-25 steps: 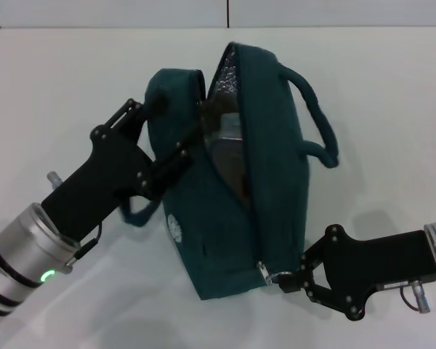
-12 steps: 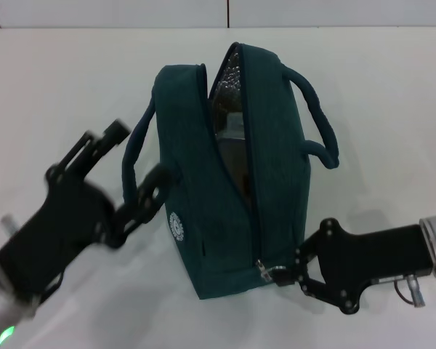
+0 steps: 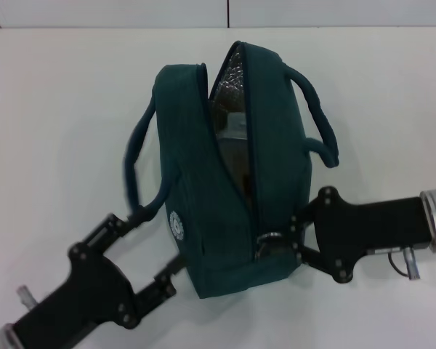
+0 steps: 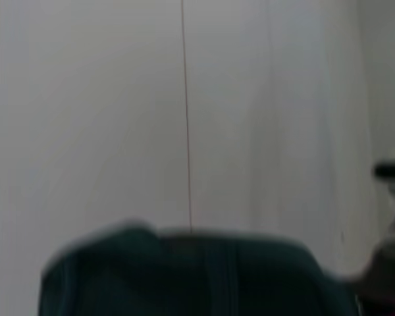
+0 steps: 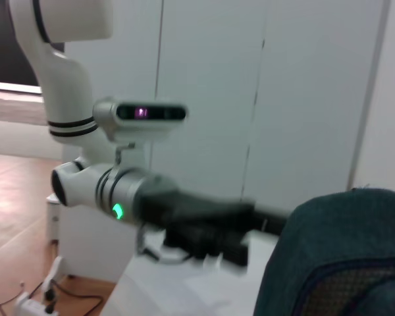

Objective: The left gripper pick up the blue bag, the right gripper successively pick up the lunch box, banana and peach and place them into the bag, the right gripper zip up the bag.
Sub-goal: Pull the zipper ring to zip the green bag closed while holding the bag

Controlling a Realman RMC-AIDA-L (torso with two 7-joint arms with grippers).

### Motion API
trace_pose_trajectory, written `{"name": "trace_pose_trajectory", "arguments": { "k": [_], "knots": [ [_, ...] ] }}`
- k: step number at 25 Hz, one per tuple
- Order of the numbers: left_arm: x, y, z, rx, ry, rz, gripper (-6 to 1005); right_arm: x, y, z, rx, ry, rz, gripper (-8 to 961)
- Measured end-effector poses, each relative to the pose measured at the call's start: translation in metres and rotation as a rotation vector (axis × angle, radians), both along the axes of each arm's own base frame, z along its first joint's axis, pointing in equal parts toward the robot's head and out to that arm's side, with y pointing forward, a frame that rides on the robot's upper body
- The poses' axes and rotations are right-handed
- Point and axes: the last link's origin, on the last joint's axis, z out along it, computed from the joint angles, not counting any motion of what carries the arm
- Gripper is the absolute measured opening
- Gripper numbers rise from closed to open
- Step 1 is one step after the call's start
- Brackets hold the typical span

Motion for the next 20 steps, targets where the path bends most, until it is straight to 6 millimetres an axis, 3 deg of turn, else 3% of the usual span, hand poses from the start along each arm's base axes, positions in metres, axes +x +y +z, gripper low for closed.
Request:
{"name": "trace_pose_trajectory", "arguments": {
  "k": [8,20],
  "knots": [
    [-0.001,0.01,-0.023,-0.164,0.044,0.048,756,-0.01,0.008,0.005,0.058,0.055,0.019,15],
    [0.006,0.025,-0.035,-0.208,0.07,0.044,674,-0.012,0.009,0.005,0.077,0.082,0.028,16]
  ]
}}
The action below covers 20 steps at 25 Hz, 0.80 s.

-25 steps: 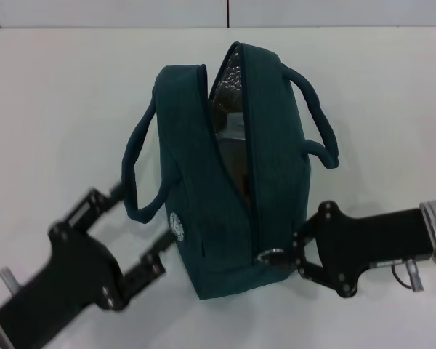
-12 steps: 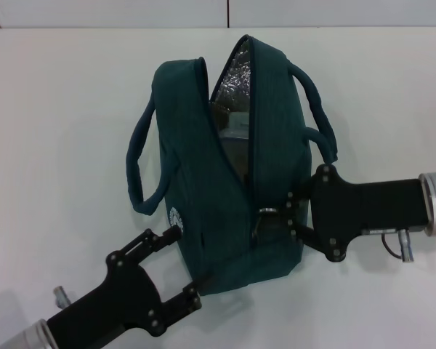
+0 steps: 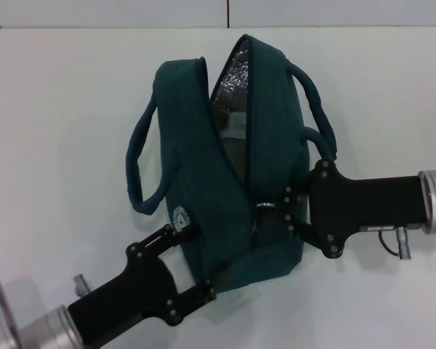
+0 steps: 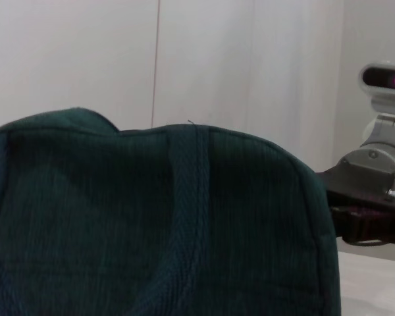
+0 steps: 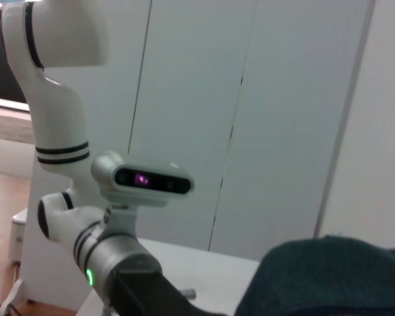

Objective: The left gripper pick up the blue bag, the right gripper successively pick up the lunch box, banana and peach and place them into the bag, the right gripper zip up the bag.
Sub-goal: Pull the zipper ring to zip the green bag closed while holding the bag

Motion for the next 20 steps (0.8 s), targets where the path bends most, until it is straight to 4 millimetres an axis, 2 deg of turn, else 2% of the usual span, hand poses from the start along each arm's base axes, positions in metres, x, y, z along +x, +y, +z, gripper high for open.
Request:
{"name": "trace_pose_trajectory", "arguments": {
  "k": [7,13,20],
  "knots": [
    [0.002,0.008,0.0,0.004,0.016,-0.013,626,-0.002,-0.001,0.002,0.017,0.032,0.005,16],
    [0.0,0.014,0.003,-0.002,0.051,-0.044,391,-0.003,-0.001,0.006,0.06,0.089,-0.007,16],
    [0.002,0.018,0.0,-0.041,0.074,-0.078,246,-0.004,0.011,0.017,0.209,0.217,-0.055,16]
  ]
}}
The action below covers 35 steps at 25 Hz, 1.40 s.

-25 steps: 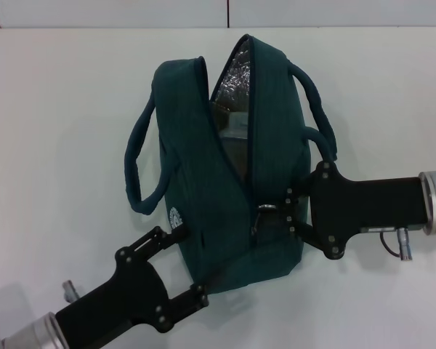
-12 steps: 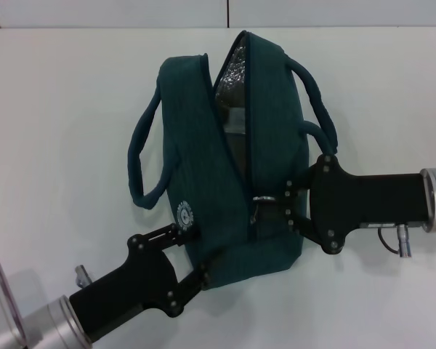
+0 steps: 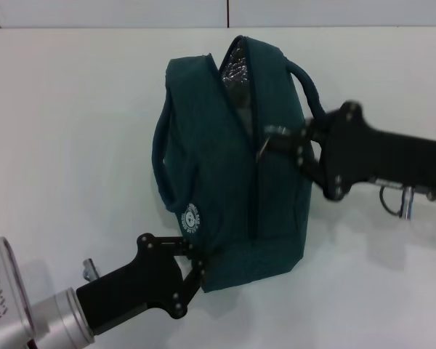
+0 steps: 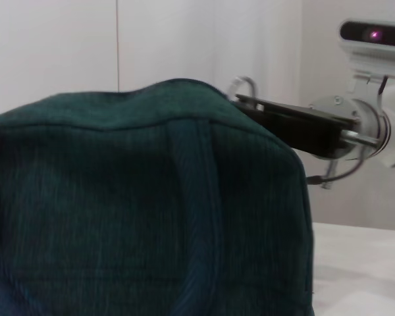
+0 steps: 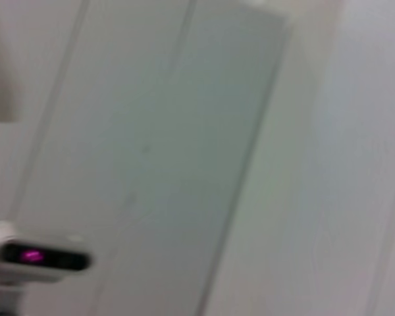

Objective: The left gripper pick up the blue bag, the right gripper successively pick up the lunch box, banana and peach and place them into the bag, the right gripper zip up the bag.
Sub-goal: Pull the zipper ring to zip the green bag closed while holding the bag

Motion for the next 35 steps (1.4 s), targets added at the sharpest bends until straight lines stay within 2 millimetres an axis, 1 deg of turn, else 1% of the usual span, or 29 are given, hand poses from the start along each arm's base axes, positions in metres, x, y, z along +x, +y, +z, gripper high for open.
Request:
{"name": "trace_pose_trajectory", "arguments": {
  "k": [4,6,11,17,24,29,34,35],
  "knots": [
    [0.001,0.001,0.001,0.008,-0.011,0.004,163,0.006,0.004,0.005,0.091,0.078,-0.05,16],
    [0.001,0.002,0.001,0.01,-0.013,0.006,68,0.008,0.004,0.008,0.129,0.119,-0.068,16],
    [0.003,0.003,0.001,0.015,-0.029,0.011,67,0.008,-0.003,0.007,0.16,0.154,-0.051,17],
    [0.017,0.005,-0.002,0.031,-0.097,0.001,68,0.009,-0.01,0.005,0.151,0.151,-0.034,17],
    [0.036,0.004,0.001,0.043,-0.203,-0.036,254,0.01,-0.014,0.005,0.14,0.16,-0.024,17],
    [0.049,0.011,0.002,0.064,-0.259,-0.045,366,0.01,-0.016,0.004,0.134,0.165,-0.019,17],
    [0.055,0.018,0.004,0.09,-0.295,-0.036,485,0.01,-0.017,0.004,0.13,0.169,-0.017,17],
    [0.057,0.022,0.005,0.105,-0.305,-0.03,514,0.01,-0.018,0.004,0.128,0.168,-0.017,17]
  ]
}}
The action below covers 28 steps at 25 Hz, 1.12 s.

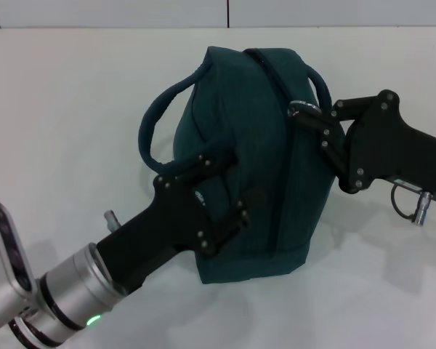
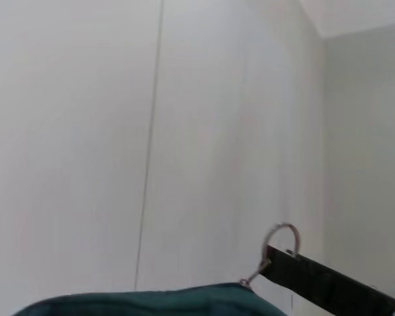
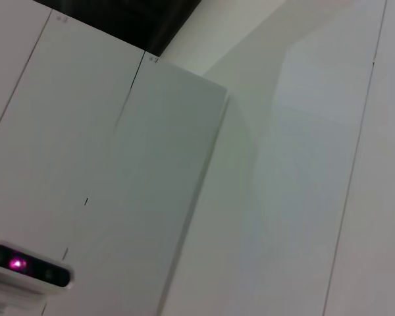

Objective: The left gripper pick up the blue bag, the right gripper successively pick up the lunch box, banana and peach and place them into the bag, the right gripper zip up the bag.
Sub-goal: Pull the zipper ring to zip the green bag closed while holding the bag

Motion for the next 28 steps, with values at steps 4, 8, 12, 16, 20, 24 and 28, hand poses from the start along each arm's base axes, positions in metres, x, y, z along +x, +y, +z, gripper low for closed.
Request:
{"name": "trace_pose_trajectory", "arguments": {
  "k": [4,8,12,16,20,24,28],
  "knots": [
    [0.001,0.003,0.001,0.008,-0.001,-0.001,633,0.001,-0.002,-0.001,-0.005,0.0,0.002,17],
    [-0.001,0.004,0.002,0.02,0.007,0.004,415,0.004,-0.005,0.0,-0.002,0.004,-0.005,17],
    [-0.005,0.005,0.005,0.026,0.037,-0.015,221,0.004,-0.01,0.0,-0.015,0.013,0.015,18],
    [-0.011,0.006,0.013,0.049,0.045,-0.017,110,0.003,-0.015,-0.002,-0.037,0.012,0.035,18],
    [-0.021,0.01,0.024,0.1,0.07,-0.002,53,0.002,-0.015,-0.002,-0.045,0.03,0.017,18],
    [-0.028,0.012,0.03,0.119,0.097,-0.004,51,0.002,-0.007,-0.002,-0.03,0.067,-0.058,18],
    [-0.03,0.012,0.032,0.129,0.109,-0.004,51,0.006,0.002,0.0,-0.011,0.098,-0.148,18]
  ]
}}
